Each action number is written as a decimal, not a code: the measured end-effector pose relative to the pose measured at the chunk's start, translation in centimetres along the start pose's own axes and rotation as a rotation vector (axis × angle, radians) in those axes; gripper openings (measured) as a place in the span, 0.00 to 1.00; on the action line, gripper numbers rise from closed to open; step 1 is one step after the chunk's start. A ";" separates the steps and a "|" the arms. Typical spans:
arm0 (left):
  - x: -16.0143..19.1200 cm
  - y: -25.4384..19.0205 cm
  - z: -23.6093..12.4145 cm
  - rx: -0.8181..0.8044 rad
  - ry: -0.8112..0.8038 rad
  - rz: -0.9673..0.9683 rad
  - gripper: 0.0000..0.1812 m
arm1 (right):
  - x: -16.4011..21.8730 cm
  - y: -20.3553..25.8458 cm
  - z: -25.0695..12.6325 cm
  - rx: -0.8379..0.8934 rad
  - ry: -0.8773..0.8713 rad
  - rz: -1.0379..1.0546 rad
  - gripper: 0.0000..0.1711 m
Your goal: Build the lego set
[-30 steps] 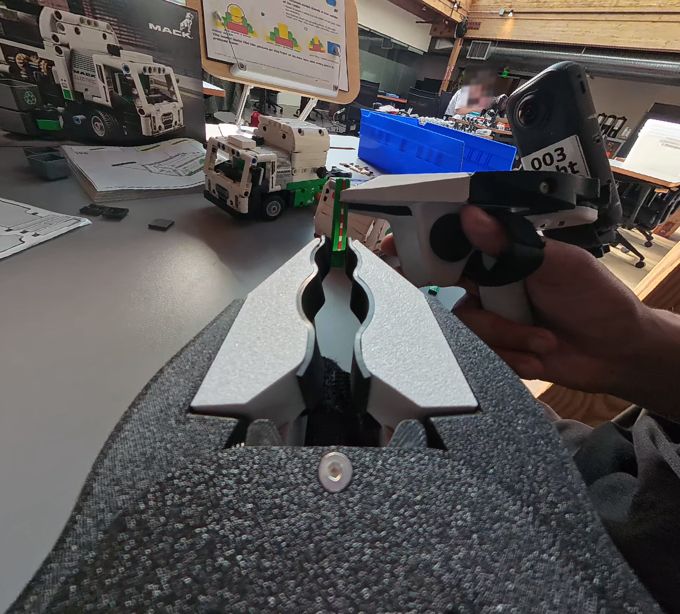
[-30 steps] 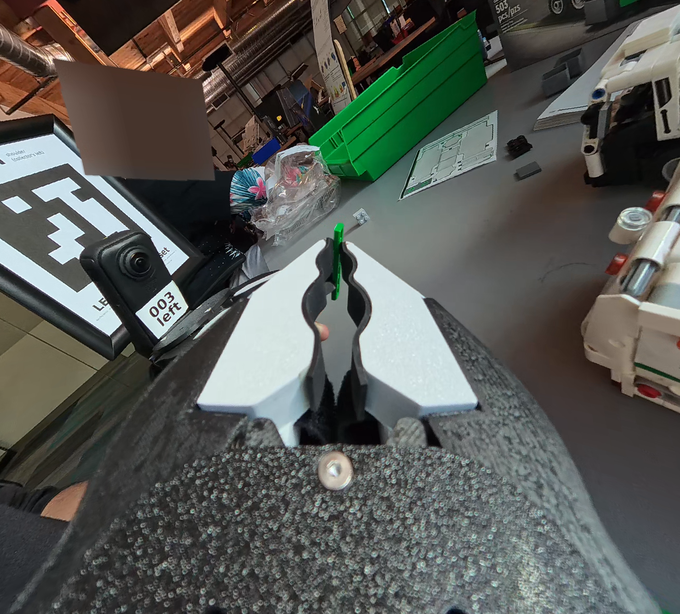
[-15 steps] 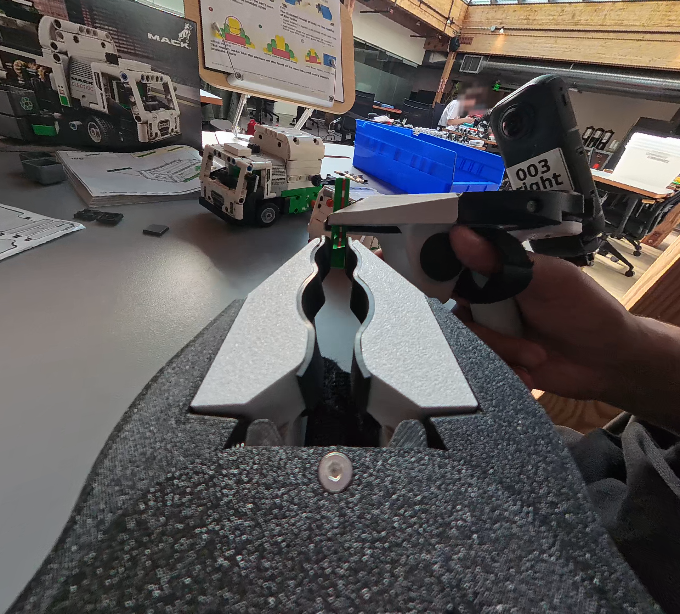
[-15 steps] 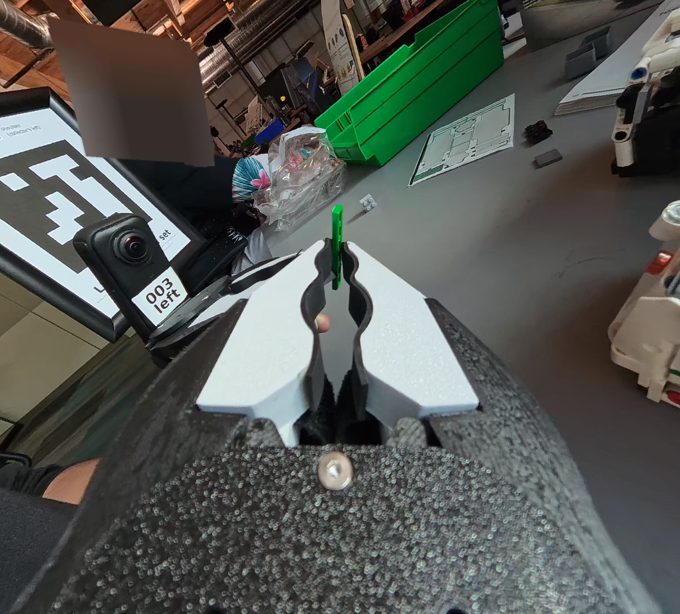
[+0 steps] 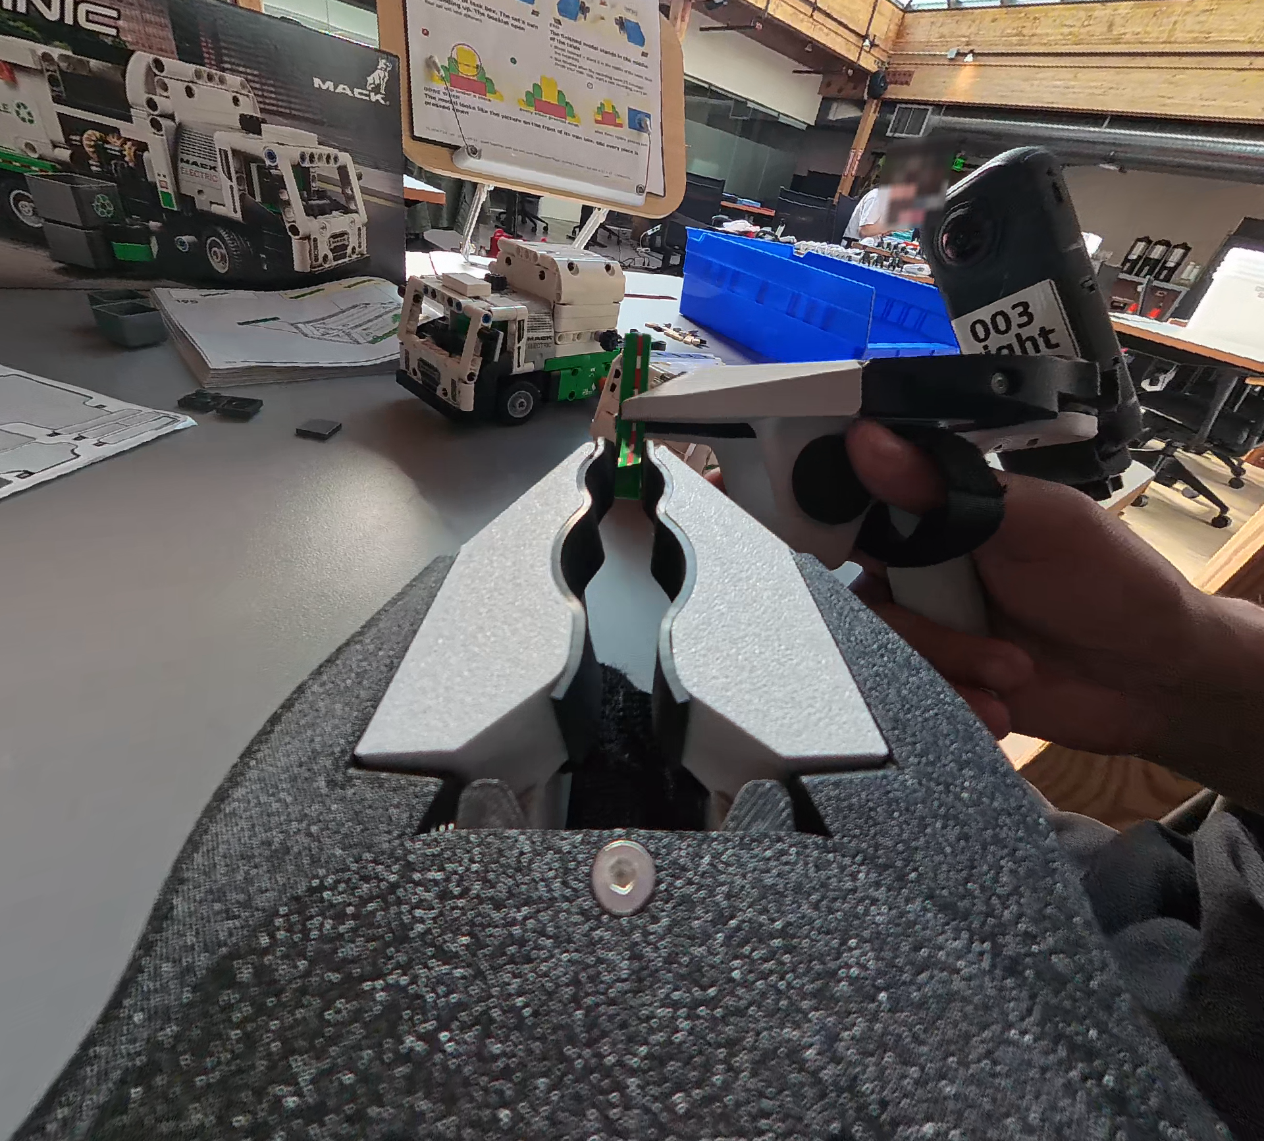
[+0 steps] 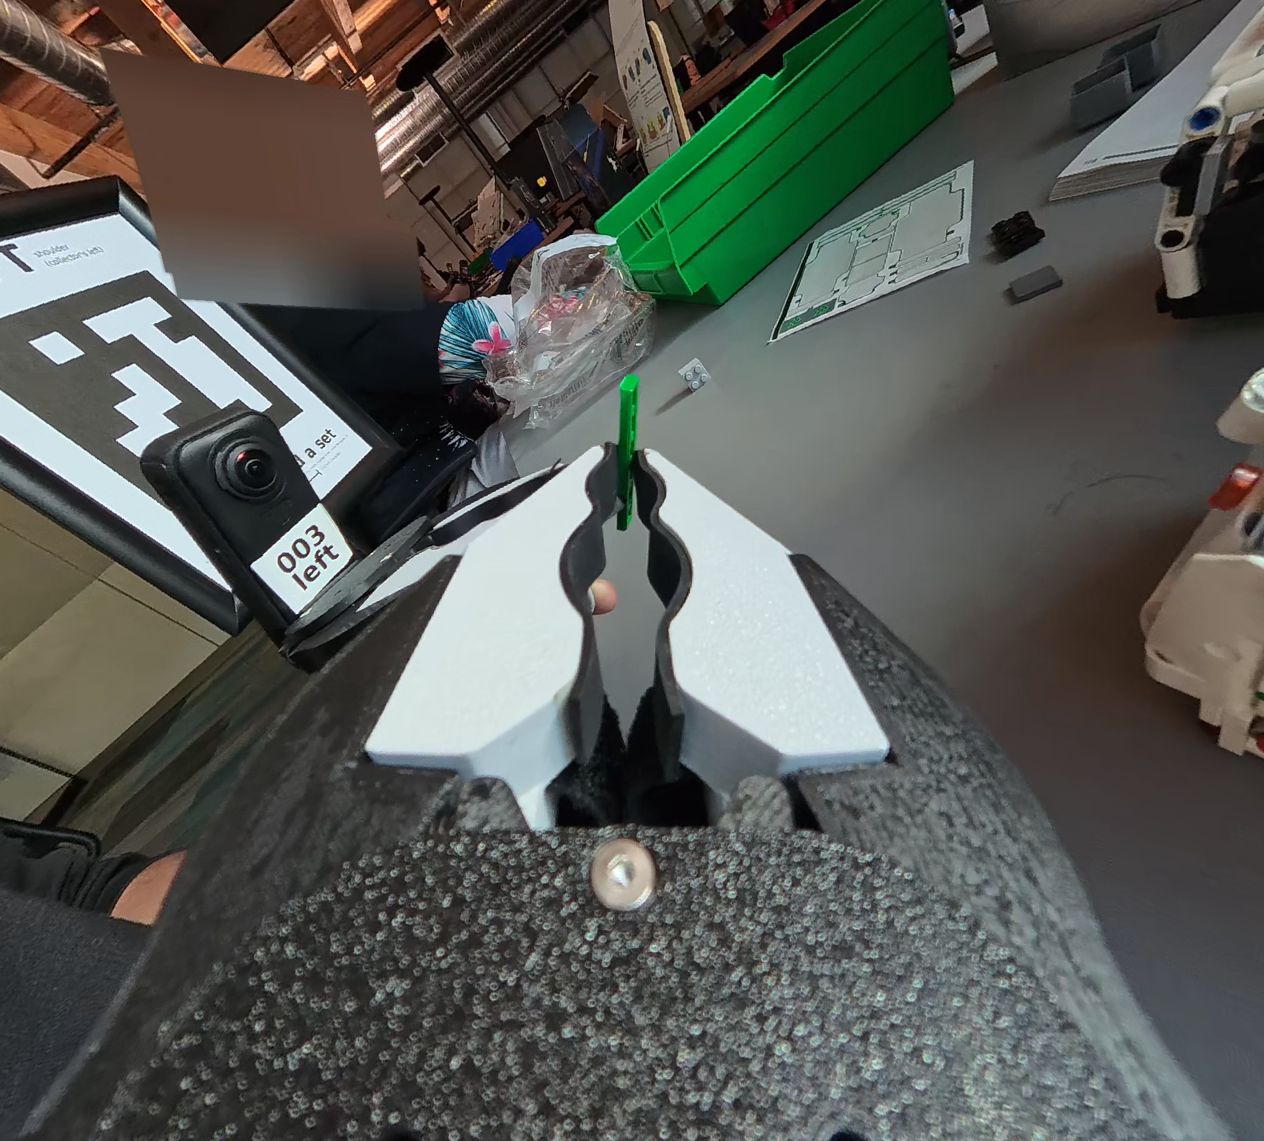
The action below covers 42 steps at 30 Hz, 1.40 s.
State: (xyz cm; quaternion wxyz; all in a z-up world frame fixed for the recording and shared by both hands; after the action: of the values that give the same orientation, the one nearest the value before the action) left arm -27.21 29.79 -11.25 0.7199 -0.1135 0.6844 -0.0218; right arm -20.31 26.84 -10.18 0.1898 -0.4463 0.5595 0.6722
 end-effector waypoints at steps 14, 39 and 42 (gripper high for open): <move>-0.3 1.5 -1.3 0.149 0.015 -0.040 0.11 | 0.3 -0.4 -0.3 -0.111 0.266 -0.013 0.01; -0.2 1.0 -1.7 0.574 -0.019 -0.597 0.00 | 2.2 1.4 -0.6 -0.333 0.499 0.030 0.01; -0.4 1.1 -1.8 0.582 -0.029 -0.609 0.00 | 2.4 1.4 -0.6 -0.346 0.496 0.048 0.01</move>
State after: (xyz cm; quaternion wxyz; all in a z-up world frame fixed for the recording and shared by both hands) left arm -29.13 30.72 -11.19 0.6923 -0.1030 0.5745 -0.4243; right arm -22.40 25.24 -11.35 -0.0476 -0.6092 0.4763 0.6322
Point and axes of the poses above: each gripper's, where its closed fingertips meet, z out along the fingers, x out of its underside, y = z × x across the jaws, the point moved 5 cm from there along -z, back along the fingers, and after that the axes turned 1 degree about -y, right-handed, at the moved point
